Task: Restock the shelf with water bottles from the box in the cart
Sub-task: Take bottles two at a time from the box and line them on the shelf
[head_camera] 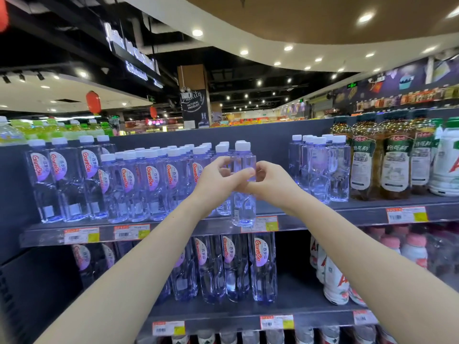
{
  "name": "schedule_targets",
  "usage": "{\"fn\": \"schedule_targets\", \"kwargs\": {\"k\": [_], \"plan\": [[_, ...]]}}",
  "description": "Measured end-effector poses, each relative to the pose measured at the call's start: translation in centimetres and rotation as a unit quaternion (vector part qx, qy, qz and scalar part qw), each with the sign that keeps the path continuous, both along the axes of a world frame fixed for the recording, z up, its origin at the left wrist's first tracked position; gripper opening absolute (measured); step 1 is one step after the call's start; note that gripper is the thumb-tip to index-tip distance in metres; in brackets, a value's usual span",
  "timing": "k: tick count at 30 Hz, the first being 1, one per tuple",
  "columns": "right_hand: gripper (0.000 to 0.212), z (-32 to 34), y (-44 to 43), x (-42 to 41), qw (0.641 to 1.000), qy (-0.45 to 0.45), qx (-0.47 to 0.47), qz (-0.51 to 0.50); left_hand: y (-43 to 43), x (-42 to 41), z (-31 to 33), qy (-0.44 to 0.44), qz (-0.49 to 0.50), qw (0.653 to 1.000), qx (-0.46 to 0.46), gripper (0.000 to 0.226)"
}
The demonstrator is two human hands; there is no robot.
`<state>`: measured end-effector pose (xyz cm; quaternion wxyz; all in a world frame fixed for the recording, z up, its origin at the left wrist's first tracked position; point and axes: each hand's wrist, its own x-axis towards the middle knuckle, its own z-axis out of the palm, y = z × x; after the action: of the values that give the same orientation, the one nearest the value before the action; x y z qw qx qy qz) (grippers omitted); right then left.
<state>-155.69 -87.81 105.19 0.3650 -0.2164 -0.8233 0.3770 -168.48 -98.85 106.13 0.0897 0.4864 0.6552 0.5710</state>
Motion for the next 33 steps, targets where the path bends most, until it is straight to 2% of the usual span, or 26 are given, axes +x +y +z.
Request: {"fn": "schedule_targets", "kwargs": {"k": [2,5,8,12,16,22,27,30,33], "plan": [[0.068,0.1,0.3,0.3,1.0,0.003,0.003,-0.005,-0.4,0.1,0.2,0.051,0.018,0.998,-0.026,0.07],[0.072,0.6,1.0,0.4,1.0,0.018,-0.01,-0.005,-1.7,0.6,-0.3,0.185,0.076,0.979,-0.036,0.066],[0.047,1.0,1.4,0.2,0.999,0.037,-0.024,0.003,-2.4,0.9,-1.6,0.328,0.16,0.93,-0.048,0.067],[0.042,1.0,2.0,-0.6,0.999,0.045,-0.021,-0.012,-2.4,0.6,-2.4,0.417,0.205,0.881,-0.086,0.067],[0.036,0.7,3.1,-1.7,0.999,0.036,-0.029,-0.029,-2.5,0.1,-3.1,0.454,0.228,0.848,-0.152,0.068],[0.052,0.1,4.0,-3.5,0.998,0.007,-0.039,-0.052,-2.5,-0.2,-4.3,0.481,0.246,0.82,-0.188,0.077],[0.051,-0.7,3.9,-3.6,0.997,0.0,-0.025,-0.071,-2.6,-0.3,-5.1,0.468,0.245,0.823,-0.209,0.077],[0.067,-0.9,4.0,-3.5,0.997,-0.01,-0.021,-0.069,-2.5,-0.2,-5.5,0.46,0.248,0.822,-0.225,0.075],[0.074,-0.9,4.0,-3.4,0.997,-0.023,-0.019,-0.067,-2.6,-0.1,-5.8,0.45,0.251,0.824,-0.235,0.073]]}}
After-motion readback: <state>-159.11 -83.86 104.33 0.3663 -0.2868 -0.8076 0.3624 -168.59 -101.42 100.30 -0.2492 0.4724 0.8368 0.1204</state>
